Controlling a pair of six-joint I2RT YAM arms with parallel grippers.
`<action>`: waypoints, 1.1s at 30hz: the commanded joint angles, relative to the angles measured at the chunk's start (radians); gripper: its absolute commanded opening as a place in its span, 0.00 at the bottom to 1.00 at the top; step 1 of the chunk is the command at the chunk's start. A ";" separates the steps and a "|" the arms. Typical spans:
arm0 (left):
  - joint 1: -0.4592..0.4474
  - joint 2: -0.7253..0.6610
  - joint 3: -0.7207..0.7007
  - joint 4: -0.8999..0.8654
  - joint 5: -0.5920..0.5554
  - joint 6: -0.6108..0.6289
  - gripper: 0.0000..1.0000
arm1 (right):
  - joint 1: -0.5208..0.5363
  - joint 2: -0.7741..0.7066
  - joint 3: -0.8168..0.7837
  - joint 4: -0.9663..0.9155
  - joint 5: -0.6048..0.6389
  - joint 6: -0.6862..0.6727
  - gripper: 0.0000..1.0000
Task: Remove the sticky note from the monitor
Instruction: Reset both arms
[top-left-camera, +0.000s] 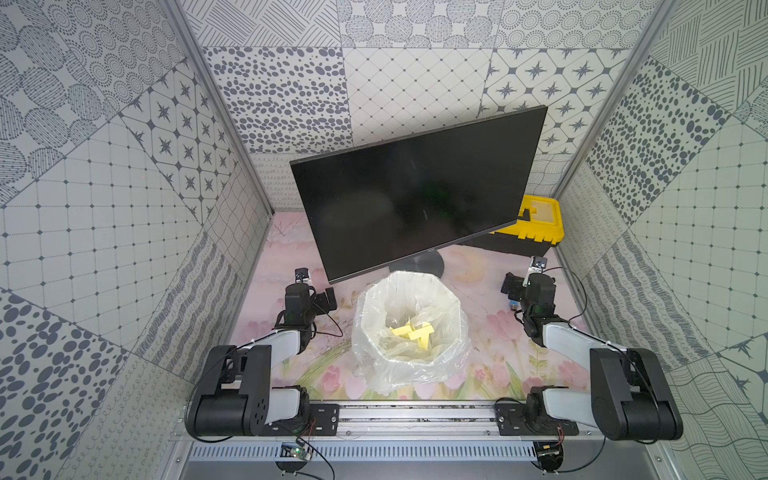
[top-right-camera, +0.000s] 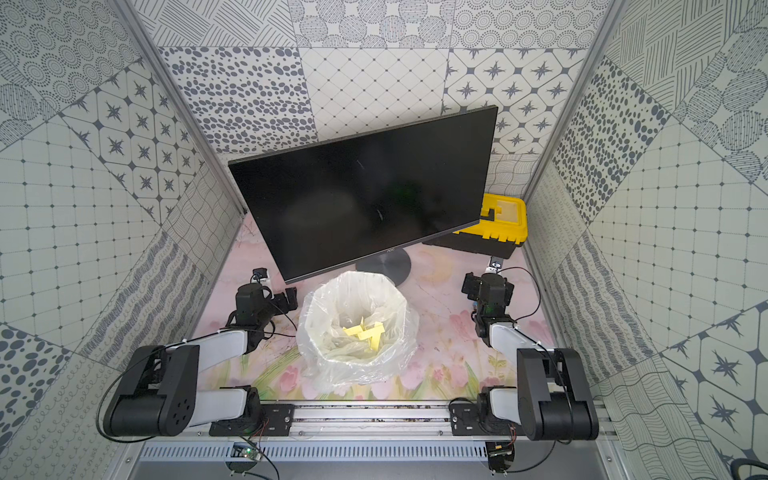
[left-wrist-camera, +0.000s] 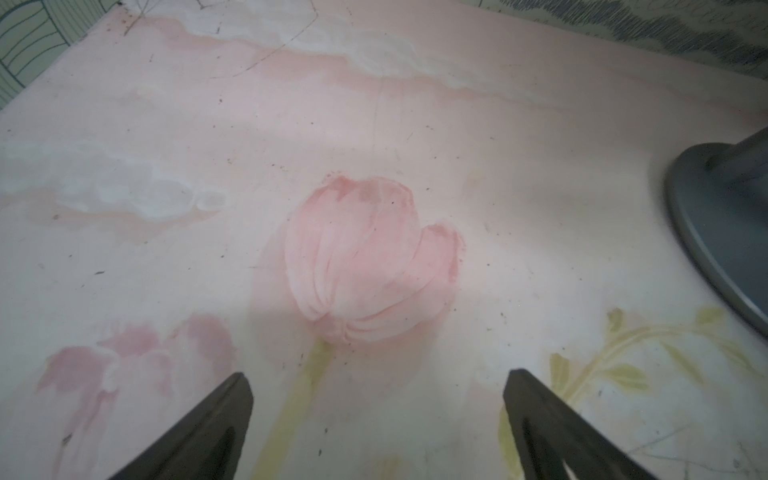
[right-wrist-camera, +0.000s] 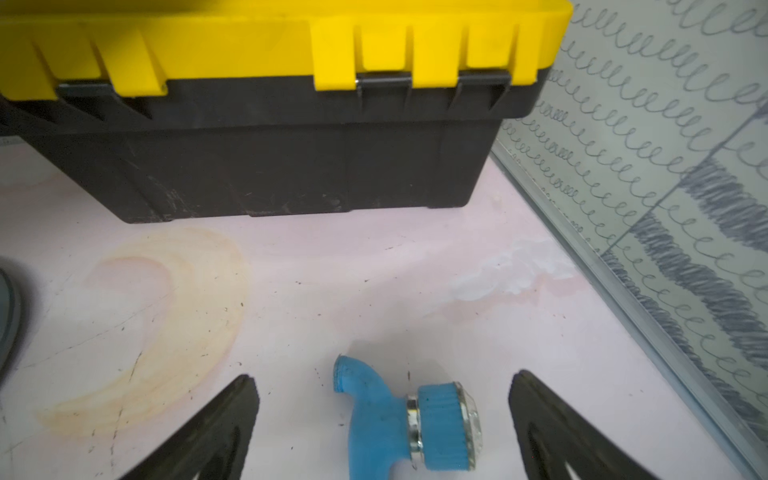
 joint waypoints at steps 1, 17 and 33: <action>0.003 0.093 -0.009 0.317 0.177 0.040 0.99 | 0.022 0.053 0.004 0.196 -0.095 -0.073 0.98; -0.055 0.193 0.065 0.267 0.121 0.099 0.99 | 0.014 0.211 0.003 0.346 -0.163 -0.072 0.98; -0.055 0.192 0.065 0.264 0.120 0.098 0.99 | 0.014 0.210 0.004 0.344 -0.165 -0.069 0.98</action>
